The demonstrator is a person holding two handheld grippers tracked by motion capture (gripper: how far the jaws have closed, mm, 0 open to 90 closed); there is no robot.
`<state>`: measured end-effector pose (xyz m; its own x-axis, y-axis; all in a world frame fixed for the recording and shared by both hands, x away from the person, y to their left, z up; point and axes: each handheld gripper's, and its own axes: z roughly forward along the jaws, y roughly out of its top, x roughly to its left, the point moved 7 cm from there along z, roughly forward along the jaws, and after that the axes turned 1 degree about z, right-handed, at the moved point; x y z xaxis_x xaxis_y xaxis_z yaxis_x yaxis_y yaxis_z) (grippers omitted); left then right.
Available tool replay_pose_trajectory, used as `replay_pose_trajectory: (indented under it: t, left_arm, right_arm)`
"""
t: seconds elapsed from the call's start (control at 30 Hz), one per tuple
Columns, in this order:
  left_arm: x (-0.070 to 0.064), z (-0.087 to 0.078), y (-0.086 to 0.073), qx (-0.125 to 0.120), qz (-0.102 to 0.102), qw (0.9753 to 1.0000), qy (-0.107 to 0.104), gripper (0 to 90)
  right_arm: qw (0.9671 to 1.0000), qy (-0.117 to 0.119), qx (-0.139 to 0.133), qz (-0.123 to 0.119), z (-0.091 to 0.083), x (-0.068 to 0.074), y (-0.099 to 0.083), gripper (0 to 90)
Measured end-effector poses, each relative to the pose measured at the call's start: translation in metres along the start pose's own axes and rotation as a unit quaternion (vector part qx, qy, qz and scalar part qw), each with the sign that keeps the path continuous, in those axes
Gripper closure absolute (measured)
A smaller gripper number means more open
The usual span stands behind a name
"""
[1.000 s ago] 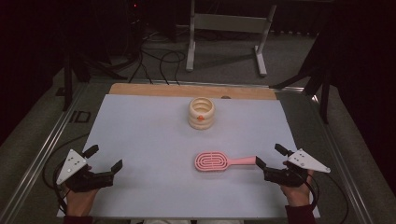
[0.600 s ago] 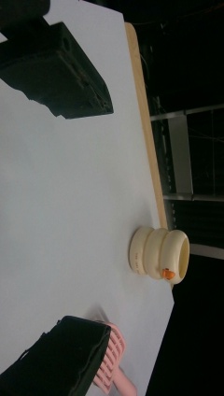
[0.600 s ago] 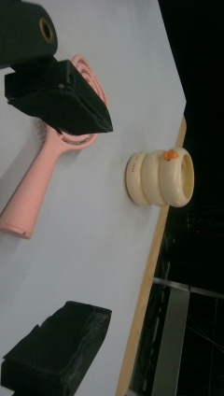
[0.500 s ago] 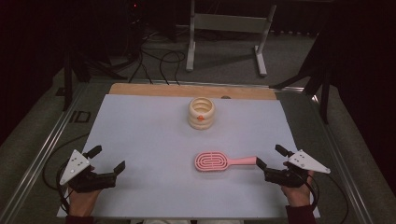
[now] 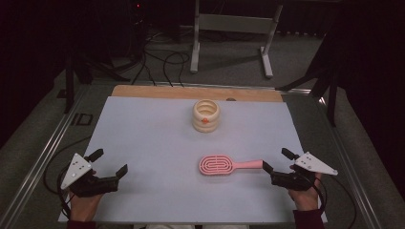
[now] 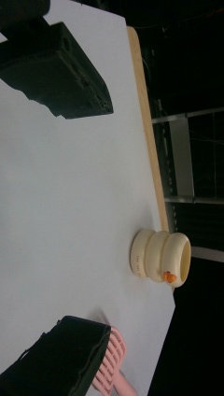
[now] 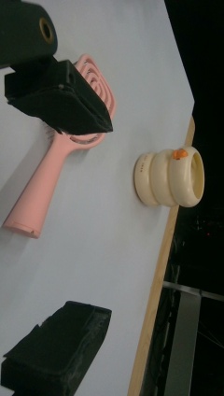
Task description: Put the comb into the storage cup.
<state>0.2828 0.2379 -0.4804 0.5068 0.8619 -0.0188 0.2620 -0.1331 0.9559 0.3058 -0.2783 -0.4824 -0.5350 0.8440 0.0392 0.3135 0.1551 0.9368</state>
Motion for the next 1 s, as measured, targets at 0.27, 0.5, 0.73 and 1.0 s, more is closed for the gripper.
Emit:
replay_pose_trajectory:
  t: [0.27, 0.5, 0.73, 1.0]
  left_arm:
    - [0.001, -0.002, 0.001, -0.001, -0.001, 1.0, 0.004, 0.0]
    - [0.0, -0.001, 0.001, 0.002, 0.001, 1.0, 0.003, 0.0]
    - [0.001, -0.001, 0.0, 0.002, -0.001, 1.0, 0.004, 0.0]
    - [0.0, 0.0, -0.001, 0.006, -0.002, 1.0, 0.004, 0.0]
  right_arm:
    - [0.9996, 0.007, 0.028, -0.004, 0.002, 0.0, 0.005, 10.1]
    - [0.9986, 0.007, 0.05, -0.016, 0.004, -0.001, 0.013, 10.1]
    - [0.9972, 0.011, 0.068, -0.028, 0.01, 0.002, 0.025, 10.0]
    - [0.994, 0.024, 0.092, -0.054, 0.019, 0.008, 0.037, 10.0]
